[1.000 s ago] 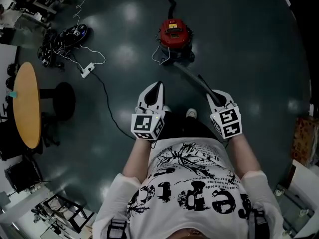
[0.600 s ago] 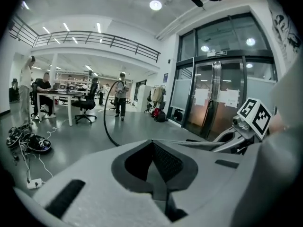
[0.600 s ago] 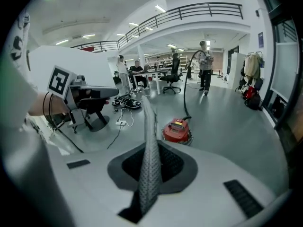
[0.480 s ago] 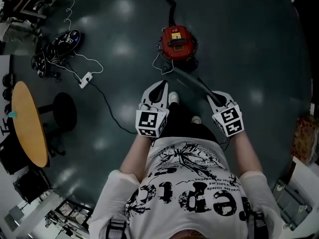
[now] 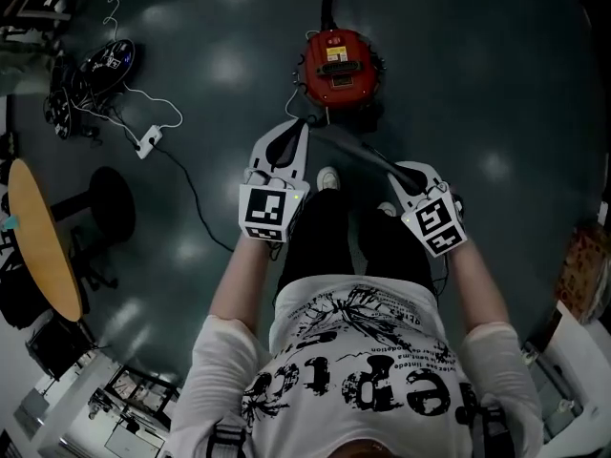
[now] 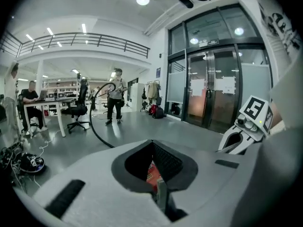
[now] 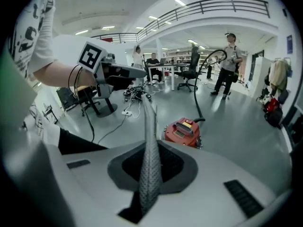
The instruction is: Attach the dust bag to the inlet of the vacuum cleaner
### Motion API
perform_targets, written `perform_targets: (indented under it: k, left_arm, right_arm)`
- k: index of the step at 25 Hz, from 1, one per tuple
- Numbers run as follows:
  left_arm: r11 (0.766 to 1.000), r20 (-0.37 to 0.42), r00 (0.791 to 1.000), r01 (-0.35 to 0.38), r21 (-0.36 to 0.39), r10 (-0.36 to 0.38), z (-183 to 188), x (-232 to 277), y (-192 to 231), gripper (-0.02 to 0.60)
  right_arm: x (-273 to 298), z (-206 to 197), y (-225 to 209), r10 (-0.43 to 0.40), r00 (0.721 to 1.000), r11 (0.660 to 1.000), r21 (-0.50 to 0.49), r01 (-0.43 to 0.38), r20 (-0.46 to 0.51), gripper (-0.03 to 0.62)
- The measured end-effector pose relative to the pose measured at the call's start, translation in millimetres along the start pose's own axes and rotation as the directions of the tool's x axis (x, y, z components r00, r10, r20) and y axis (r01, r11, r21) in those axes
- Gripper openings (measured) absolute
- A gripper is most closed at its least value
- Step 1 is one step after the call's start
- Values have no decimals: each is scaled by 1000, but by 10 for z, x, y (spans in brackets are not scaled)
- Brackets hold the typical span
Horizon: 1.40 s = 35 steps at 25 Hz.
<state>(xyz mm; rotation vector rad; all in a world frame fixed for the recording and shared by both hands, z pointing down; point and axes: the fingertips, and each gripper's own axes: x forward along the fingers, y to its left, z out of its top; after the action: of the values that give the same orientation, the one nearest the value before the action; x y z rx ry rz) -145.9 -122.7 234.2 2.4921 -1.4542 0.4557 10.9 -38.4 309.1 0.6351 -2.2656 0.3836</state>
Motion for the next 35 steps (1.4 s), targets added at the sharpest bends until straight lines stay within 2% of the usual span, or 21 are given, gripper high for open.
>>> perform_targets:
  k: [2,7,9,14,18,23,27,31,33,35]
  left_arm:
    - [999,17,1000,2,32,-2,-291,225,36,2]
    - [1000,62,998,0,-5,0,-1153,922,101,2]
    - [1000,71,997,-13,4,13,-1493,1220,124,2]
    - [988,109,994,-39,153,22,-2036,1754,236,3]
    - [947,60,996,-84,311,68,-2295,2099,486,37]
    - [938,-32,996,-69,340,85,-2503,2401,670,95]
    - [897,-53,995,-57,439,89,-2573,2568,722,103]
    - [853,-87,995,-1,523,54,-2599,2663,673,109]
    - [822,-108,992,14,569,58,-2610,2679,668,109]
    - [778,-120,990,18,628,74,-2615,2726,661,109]
  right_arm:
    - [284,-203,-116,2,1000,998,-58,-3,-10,21]
    - [1097,-879,-330,82,996,988,-131,-78,26,21]
    - [1392,-1140,-431,94,994,982,-168,-84,52,21]
    - [1932,-1604,-605,106,989,954,-290,-73,100,21]
    - [2225,-1786,-609,165,980,924,-366,-114,113,21]
    - [2347,-1854,-598,183,978,919,-372,-133,104,21]
    - [2349,-1873,-592,184,975,910,-397,-122,122,21]
    - [2356,-1923,-629,183,974,910,-399,-115,135,21]
    - [2360,-1918,-635,195,972,906,-403,-129,128,21]
    - [2370,-1925,-651,209,969,903,-406,-140,129,21]
